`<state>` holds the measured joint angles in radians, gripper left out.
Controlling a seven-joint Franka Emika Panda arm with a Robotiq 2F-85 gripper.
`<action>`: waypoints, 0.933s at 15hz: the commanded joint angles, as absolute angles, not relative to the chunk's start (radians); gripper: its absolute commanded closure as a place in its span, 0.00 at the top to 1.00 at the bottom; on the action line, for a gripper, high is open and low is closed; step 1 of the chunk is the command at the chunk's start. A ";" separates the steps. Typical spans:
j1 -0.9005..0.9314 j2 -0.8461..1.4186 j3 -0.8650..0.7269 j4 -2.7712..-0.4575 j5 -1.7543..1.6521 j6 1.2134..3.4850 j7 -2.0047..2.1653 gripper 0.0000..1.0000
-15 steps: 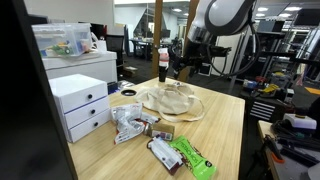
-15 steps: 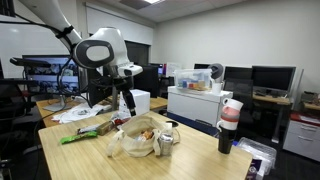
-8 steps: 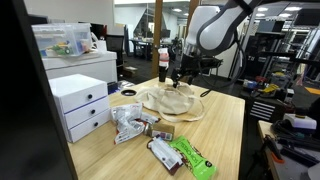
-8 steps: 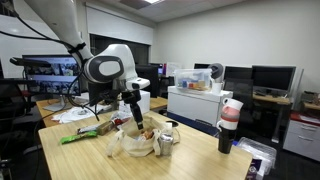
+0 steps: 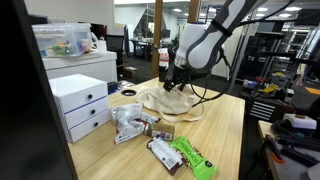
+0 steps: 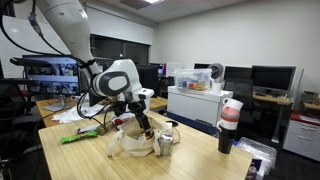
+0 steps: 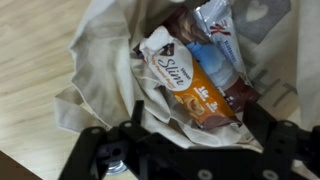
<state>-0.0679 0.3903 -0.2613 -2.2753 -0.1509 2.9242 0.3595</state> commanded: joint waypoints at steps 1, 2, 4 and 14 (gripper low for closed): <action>-0.054 0.443 -0.271 -2.239 -0.147 2.944 0.260 1.00; -0.066 0.451 -0.254 -2.232 -0.135 2.928 0.229 1.00; -0.078 0.468 -0.234 -2.219 -0.124 2.915 0.189 1.00; -0.070 0.579 -0.226 -2.143 -0.126 2.925 0.147 1.00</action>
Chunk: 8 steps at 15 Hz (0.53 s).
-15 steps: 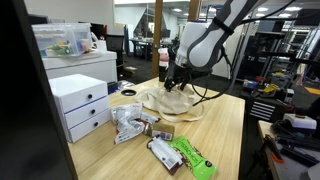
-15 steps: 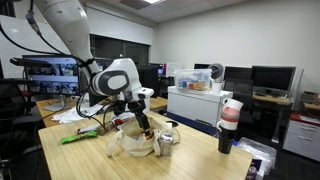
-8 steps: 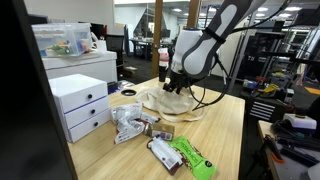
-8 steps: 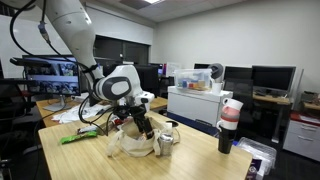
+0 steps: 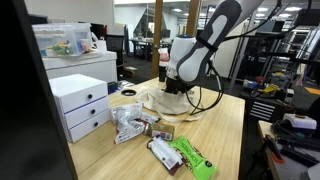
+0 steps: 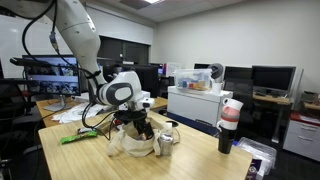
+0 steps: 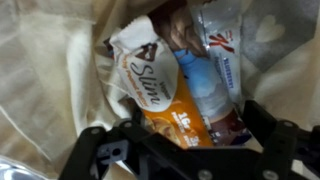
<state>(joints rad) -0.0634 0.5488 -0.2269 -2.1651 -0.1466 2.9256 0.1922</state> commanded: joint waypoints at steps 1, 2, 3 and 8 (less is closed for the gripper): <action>-0.070 0.592 -0.228 -2.134 -0.125 2.922 0.148 1.00; -0.070 0.599 -0.229 -2.129 -0.124 2.920 0.148 1.00; -0.071 0.605 -0.228 -2.125 -0.123 2.919 0.148 1.00; -0.065 0.604 -0.232 -2.115 -0.121 2.899 0.155 0.60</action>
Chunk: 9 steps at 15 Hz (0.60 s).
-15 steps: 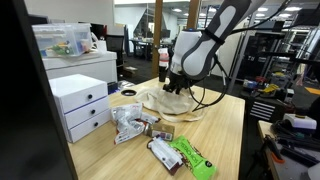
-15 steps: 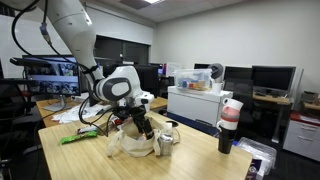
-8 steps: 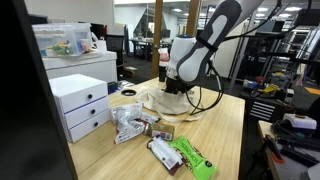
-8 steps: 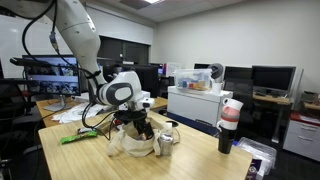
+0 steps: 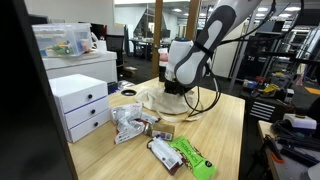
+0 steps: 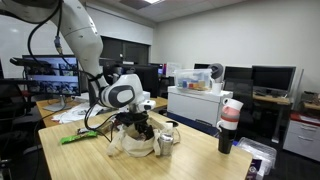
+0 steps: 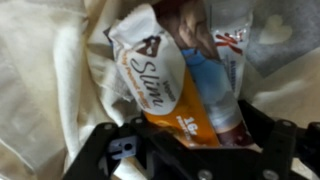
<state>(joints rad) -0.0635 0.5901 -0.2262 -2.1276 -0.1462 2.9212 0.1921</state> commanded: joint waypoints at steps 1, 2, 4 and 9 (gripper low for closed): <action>-0.057 0.603 -0.241 -2.113 -0.124 2.888 0.163 0.54; -0.038 0.605 -0.263 -2.111 -0.131 2.881 0.184 0.47; -0.003 0.607 -0.306 -2.106 -0.144 2.856 0.219 0.34; 0.091 0.582 -0.420 -2.114 -0.174 2.770 0.318 0.16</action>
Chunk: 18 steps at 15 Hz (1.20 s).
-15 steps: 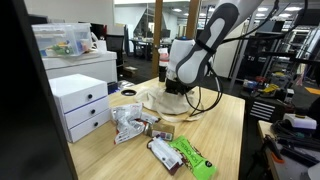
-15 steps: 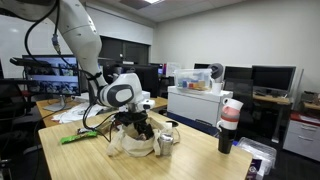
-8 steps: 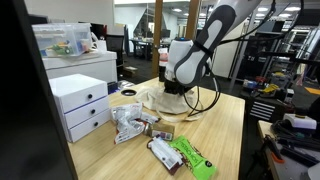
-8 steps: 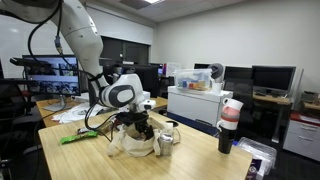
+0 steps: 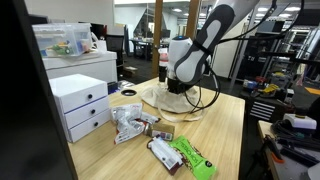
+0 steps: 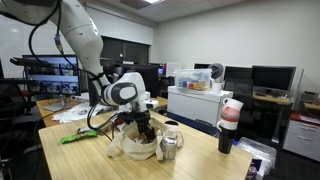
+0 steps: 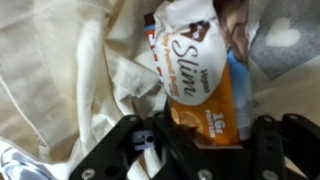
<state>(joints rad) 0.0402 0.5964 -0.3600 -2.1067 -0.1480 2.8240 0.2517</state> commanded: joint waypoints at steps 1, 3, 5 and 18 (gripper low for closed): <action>0.105 0.570 -0.436 -2.119 -0.179 2.753 0.333 0.13; 0.129 0.555 -0.464 -2.122 -0.188 2.721 0.364 0.10; 0.135 0.547 -0.470 -2.120 -0.187 2.703 0.377 0.06; 0.130 0.403 -0.472 -2.147 -0.285 2.599 0.433 0.07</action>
<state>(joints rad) 0.1340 0.4874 -0.4750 -2.1068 -0.2328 2.6437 0.4005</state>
